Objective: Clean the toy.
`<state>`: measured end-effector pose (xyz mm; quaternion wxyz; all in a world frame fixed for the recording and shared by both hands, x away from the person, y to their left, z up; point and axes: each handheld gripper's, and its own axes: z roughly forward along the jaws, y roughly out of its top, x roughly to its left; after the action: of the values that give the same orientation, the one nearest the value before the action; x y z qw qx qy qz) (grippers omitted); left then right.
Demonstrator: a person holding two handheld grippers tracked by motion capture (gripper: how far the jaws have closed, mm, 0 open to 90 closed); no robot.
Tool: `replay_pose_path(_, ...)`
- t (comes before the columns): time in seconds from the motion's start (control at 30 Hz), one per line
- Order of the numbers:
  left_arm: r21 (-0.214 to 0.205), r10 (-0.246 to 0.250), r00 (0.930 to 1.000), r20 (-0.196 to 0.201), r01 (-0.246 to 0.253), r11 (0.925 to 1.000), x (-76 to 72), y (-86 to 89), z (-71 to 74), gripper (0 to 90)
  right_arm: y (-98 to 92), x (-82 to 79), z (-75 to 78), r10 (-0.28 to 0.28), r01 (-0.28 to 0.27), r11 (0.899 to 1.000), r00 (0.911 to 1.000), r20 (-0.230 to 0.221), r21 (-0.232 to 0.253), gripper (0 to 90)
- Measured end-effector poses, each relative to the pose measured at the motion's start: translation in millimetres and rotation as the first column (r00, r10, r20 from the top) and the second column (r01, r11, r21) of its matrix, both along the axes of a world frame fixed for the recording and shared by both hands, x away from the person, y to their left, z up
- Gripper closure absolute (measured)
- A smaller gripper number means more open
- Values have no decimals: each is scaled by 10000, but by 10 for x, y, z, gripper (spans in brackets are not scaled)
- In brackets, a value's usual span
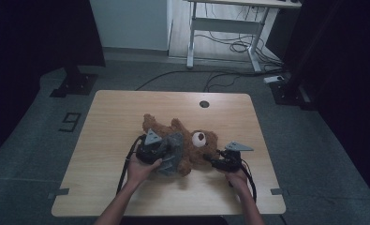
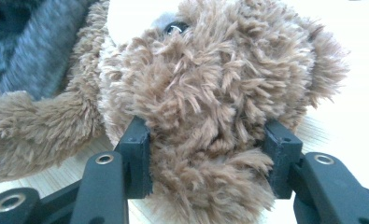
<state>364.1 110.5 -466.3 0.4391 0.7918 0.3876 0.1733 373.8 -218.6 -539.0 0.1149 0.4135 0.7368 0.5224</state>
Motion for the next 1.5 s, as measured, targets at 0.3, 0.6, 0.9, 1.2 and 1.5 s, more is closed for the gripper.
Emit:
replay_pose_path(0.3,675,1169,9931,95,-1173,9908,231,228,46,761,-8,4,-1,27,-27,10000,10000,-32,22,471)
replay_pose_path(0.6,1241,1746,9841,-335,-1692,9777,371,324,-210,763,5,2,-1,-14,14,10000,10000,1,55,472)
replay_pose_path(0.9,1439,2010,9726,-1169,-1837,9724,452,473,-411,762,6,3,-2,-6,6,10000,10000,12,63,473)
replay_pose_path(1.2,1564,2260,9586,-1731,-1998,9673,452,603,-645,763,3,4,-6,-12,12,10000,10000,-8,35,475)
replay_pose_path(1.5,654,2070,9756,-729,-2024,9771,283,696,-265,764,-9,8,-8,-23,23,10000,10000,-56,24,476)
